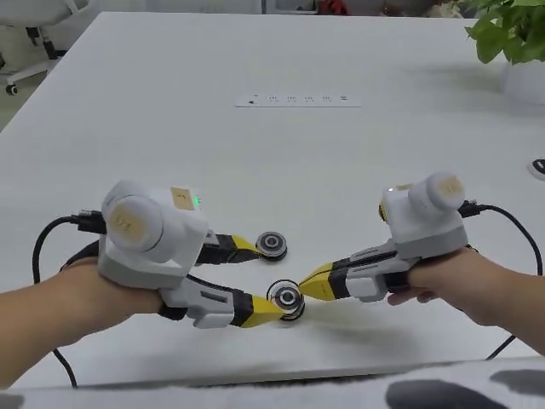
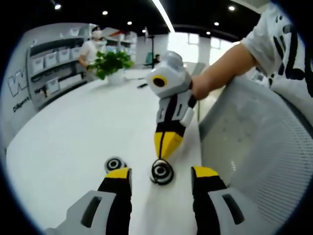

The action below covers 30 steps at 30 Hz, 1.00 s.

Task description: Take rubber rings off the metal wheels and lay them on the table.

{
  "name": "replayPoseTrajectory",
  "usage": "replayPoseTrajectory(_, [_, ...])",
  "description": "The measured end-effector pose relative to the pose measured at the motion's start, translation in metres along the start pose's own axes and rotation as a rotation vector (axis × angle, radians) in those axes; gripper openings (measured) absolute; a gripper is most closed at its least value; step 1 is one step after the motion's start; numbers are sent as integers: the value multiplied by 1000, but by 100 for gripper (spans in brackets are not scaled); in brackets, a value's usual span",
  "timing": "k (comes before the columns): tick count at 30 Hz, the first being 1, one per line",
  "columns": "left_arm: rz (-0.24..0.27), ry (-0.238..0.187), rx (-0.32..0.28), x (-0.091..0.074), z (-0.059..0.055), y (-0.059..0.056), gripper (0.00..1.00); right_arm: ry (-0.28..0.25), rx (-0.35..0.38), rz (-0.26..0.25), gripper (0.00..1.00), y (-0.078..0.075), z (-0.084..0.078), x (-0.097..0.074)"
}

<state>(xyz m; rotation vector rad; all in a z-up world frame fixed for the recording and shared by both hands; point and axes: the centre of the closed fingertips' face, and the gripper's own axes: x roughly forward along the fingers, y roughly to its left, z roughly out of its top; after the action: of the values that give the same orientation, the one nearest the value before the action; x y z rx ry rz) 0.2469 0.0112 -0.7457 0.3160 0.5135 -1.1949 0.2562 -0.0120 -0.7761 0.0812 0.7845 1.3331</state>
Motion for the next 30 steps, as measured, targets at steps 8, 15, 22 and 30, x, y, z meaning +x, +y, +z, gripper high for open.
replayPoseTrajectory(8, [16, -20, -10, -13, 2, 0, 59, -11, -1, 1, 0, -1, 4, -2])
replayPoseTrajectory(15, [23, -21, 12, -24, 2, -2, 65, -20, -6, 9, 0, 2, 10, -3])
replayPoseTrajectory(22, [42, -27, 5, -35, -1, 1, 68, -22, -12, 19, 0, 10, 14, -4])
replayPoseTrajectory(30, [60, -31, -7, -44, -5, 4, 71, -27, -19, 29, 0, 15, 20, -4])
